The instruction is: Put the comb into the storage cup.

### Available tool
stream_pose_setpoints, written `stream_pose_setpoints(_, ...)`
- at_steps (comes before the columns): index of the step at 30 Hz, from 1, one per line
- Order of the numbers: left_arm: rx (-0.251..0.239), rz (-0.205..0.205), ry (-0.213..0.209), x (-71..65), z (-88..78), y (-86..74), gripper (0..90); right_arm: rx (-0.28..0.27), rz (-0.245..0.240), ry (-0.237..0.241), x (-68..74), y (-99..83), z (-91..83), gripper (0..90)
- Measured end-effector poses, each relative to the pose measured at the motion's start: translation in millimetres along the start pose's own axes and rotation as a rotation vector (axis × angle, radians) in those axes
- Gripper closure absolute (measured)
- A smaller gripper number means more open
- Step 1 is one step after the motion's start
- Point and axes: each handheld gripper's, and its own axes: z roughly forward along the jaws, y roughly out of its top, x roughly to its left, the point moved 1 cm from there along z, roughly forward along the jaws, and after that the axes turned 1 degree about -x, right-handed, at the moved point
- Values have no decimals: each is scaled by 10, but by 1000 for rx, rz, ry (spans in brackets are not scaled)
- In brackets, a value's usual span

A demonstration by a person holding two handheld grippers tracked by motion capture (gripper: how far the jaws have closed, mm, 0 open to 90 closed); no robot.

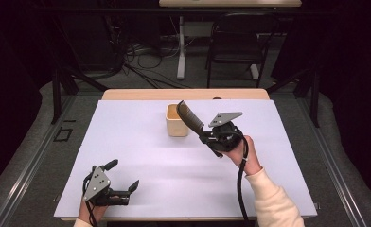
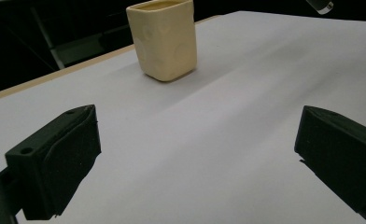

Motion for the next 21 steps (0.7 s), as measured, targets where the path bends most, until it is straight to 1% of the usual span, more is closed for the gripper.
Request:
stream_pose_setpoints(5,8,6,2,0,7,0,3,-13,2,-4,-32,42,-9,724)
stream_pose_setpoints(9,6,-2,3,-1,7,-2,3,-17,2,-11,-54,81,-23,724)
stream_pose_setpoints(11,10,5,1,1,8,-1,4,-19,0,-14,-66,98,-23,724)
stream_pose_setpoints(12,10,3,0,-3,10,-3,4,-20,-2,-16,-70,106,-21,723)
stream_pose_setpoints(21,10,3,8,-1,6,-2,5,-24,-12,-24,-80,186,4,723)
